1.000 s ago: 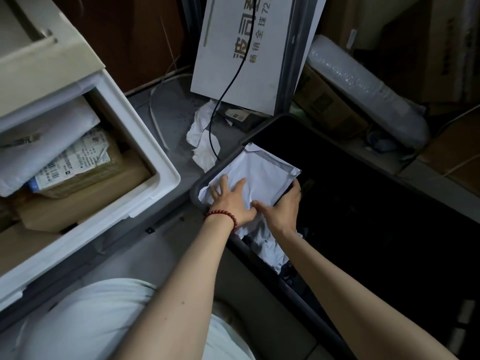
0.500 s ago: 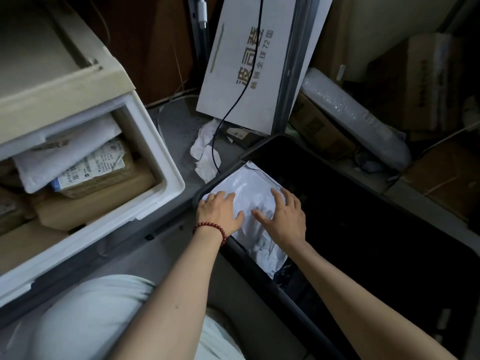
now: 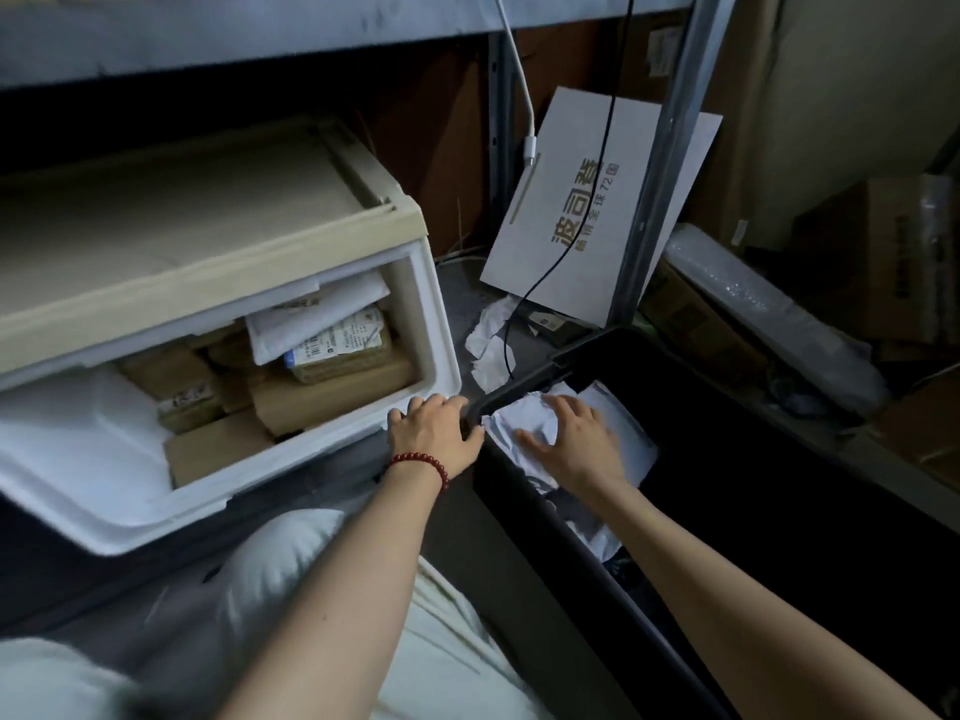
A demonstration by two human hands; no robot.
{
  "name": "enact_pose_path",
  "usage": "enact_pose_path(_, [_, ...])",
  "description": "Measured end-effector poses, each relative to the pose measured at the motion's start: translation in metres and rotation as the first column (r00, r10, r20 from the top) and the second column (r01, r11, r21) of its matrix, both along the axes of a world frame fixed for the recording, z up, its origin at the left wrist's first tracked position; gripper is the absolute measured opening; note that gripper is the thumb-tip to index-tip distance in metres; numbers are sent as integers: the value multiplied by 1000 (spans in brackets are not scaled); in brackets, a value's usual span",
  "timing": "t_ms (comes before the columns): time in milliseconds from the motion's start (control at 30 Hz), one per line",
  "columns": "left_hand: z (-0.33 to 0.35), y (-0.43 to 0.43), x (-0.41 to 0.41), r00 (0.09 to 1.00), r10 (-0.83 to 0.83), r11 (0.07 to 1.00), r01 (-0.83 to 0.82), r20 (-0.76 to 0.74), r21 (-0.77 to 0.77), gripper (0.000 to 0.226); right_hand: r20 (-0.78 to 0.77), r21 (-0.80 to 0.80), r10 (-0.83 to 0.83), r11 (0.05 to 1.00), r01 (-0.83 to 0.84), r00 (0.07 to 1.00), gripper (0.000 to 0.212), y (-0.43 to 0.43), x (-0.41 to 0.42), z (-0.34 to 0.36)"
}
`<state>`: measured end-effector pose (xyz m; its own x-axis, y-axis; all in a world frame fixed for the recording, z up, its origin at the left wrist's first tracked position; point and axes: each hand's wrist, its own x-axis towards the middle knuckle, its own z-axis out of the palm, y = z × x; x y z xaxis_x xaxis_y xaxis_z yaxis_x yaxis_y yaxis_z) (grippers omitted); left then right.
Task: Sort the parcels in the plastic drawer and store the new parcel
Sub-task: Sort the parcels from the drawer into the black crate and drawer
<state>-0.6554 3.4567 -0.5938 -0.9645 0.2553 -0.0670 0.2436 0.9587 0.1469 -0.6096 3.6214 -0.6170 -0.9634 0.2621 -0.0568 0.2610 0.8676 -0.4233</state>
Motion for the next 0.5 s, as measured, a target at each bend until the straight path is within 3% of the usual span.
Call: enact_pose_path(500, [87, -181, 40, 922, 370, 928, -374, -116, -8, 50, -101, -52, 339, 937, -345, 935, 69, -144, -25, 78])
